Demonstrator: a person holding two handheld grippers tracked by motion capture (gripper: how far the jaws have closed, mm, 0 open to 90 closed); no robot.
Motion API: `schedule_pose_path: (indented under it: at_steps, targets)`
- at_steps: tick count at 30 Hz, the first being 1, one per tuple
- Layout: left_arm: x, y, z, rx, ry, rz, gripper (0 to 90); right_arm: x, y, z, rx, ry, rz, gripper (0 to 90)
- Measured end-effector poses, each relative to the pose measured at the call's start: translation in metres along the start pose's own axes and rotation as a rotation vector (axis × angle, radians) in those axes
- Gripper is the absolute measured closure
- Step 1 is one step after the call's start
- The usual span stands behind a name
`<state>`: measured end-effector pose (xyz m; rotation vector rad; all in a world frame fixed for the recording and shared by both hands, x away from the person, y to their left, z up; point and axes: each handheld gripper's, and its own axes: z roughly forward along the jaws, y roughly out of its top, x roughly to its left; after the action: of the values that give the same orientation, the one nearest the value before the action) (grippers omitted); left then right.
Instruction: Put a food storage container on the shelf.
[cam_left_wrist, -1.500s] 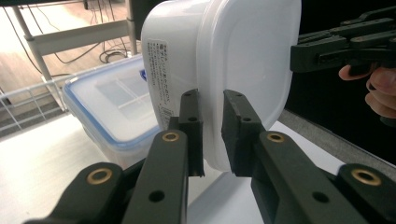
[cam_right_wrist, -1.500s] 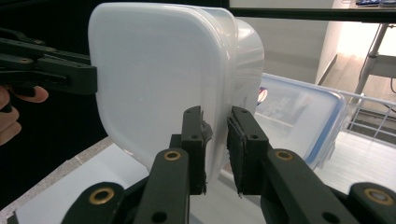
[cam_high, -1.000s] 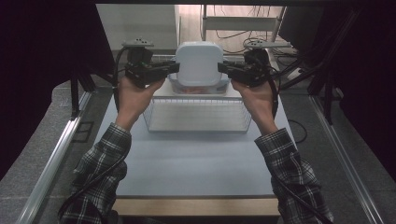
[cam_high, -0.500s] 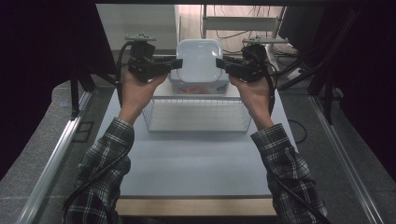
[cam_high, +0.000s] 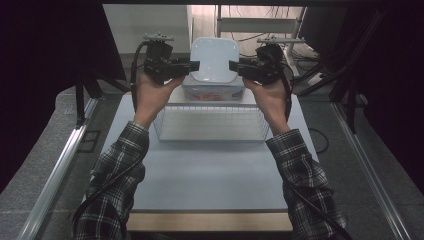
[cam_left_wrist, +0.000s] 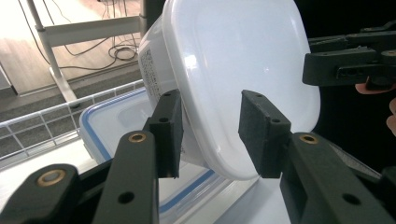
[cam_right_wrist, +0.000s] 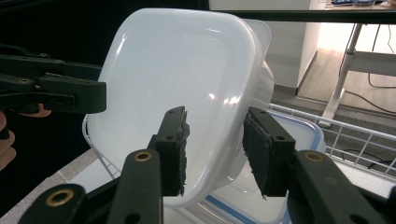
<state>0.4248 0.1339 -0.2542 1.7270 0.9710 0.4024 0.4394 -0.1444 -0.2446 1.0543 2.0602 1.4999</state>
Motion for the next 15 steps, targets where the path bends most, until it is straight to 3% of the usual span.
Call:
schedule_pose_path:
  at_steps: [13, 15]
  targets:
    - [0.0043, 0.0028, 0.0044, 0.016, 0.002, -0.025, 55.2, -0.0008, 0.002, 0.0081, 0.015, 0.004, 0.01, 53.5]
    - [0.0036, 0.0035, 0.0046, 0.016, 0.023, -0.02, 54.2, -0.0008, 0.0022, 0.0087, 0.017, 0.001, 0.012, 52.5]
